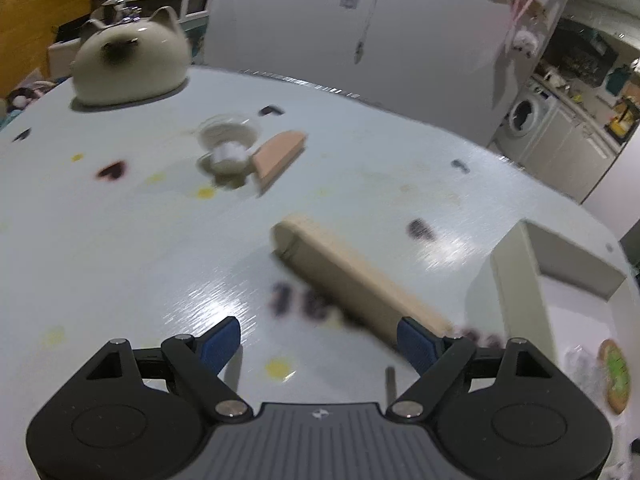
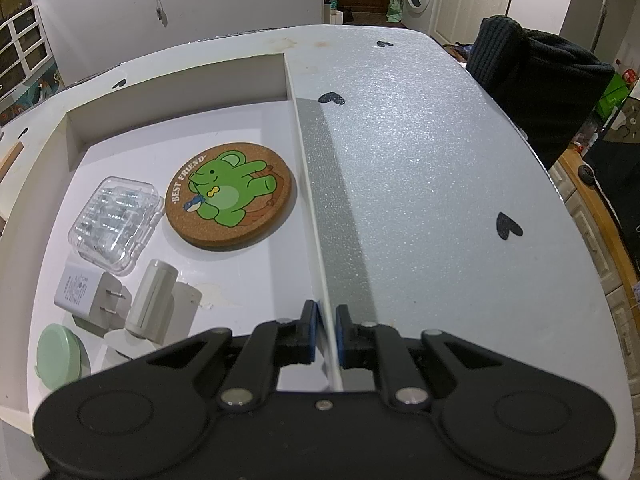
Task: Organize rigid objects
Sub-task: 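Grasp the long wooden block by its end with the left tool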
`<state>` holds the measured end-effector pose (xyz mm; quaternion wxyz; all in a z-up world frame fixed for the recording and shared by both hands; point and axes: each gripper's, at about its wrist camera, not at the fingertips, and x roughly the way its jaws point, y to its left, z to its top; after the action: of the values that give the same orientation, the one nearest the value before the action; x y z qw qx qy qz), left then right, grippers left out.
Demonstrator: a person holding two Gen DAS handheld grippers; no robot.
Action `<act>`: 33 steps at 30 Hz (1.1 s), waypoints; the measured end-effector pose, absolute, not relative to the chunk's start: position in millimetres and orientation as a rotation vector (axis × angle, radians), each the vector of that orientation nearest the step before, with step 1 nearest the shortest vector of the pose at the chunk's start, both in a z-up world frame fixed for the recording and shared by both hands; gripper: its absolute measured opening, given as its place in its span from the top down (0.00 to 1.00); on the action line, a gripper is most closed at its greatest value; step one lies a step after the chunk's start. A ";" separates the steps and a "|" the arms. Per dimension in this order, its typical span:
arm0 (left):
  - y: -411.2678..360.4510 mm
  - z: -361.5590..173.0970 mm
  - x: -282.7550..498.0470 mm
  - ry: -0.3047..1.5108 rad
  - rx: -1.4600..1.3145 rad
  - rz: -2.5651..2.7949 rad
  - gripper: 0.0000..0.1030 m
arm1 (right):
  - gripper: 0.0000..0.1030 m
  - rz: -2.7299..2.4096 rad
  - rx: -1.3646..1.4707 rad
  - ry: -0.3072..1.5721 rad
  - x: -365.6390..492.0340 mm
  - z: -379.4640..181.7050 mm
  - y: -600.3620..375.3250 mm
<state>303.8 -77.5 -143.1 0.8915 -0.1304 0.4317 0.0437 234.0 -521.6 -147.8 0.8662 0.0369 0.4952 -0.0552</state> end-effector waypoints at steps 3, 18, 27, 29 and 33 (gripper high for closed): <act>-69.6 -145.5 296.4 0.899 -0.288 0.112 0.17 | 0.89 -0.115 0.077 1.037 234.0 -147.7 -521.7; -84.2 -135.2 343.3 0.840 -0.292 0.067 0.17 | 0.89 -0.116 0.076 1.037 234.1 -147.7 -521.4; -85.2 -144.7 337.5 0.884 -0.344 0.099 0.39 | 0.89 -0.114 0.073 1.040 234.7 -147.7 -520.8; -77.3 -144.5 330.0 0.882 -0.390 0.089 0.48 | 0.89 -0.114 0.072 1.040 234.7 -147.8 -520.8; -63.7 -143.2 320.6 0.883 -0.469 0.099 0.72 | 0.89 -0.112 0.071 1.040 234.8 -147.7 -520.6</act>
<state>320.6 -63.7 -143.2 0.8765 -0.2249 0.4230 0.0475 234.8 -520.6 -147.7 0.8656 0.0337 0.4967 -0.0534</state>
